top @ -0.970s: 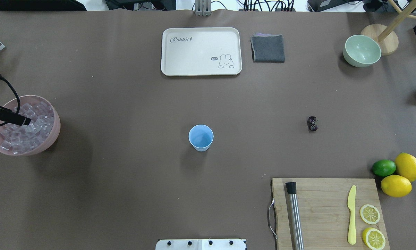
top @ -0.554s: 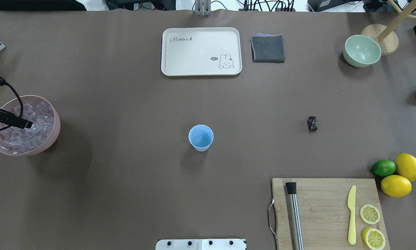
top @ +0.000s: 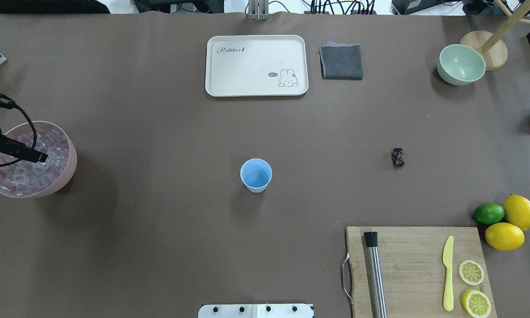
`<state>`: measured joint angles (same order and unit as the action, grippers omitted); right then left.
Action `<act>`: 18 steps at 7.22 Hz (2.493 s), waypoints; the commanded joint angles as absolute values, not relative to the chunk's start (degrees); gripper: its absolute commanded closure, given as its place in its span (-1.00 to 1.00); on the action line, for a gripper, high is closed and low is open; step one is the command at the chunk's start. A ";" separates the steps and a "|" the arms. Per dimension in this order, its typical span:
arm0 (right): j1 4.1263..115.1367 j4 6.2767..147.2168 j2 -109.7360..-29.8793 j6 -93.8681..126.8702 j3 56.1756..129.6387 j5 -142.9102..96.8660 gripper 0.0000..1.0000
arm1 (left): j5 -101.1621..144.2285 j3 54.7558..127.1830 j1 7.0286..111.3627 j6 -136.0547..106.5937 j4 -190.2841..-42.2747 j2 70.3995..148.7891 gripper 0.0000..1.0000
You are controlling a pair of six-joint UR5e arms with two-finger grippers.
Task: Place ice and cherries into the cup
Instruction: 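Move the left gripper over the pink bowl of ice cubes, then lower the left gripper into the bowl and grasp an ice cube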
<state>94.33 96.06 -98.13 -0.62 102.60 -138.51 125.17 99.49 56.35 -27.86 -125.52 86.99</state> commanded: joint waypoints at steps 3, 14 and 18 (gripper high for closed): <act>95.10 96.06 -97.91 -0.62 102.66 -138.52 -1.00 | 125.24 99.32 55.73 -27.86 -125.60 86.49 -0.65; 95.54 96.06 -98.17 -0.53 102.83 -138.52 -1.00 | 125.24 99.49 55.11 -27.86 -126.12 86.13 0.61; 95.45 95.98 -97.56 1.74 102.92 -138.60 -1.00 | 125.77 100.46 55.81 -28.30 -125.86 86.05 -0.59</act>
<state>95.48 96.05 -97.72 0.46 102.79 -138.60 125.67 100.25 55.61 -28.12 -125.96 86.09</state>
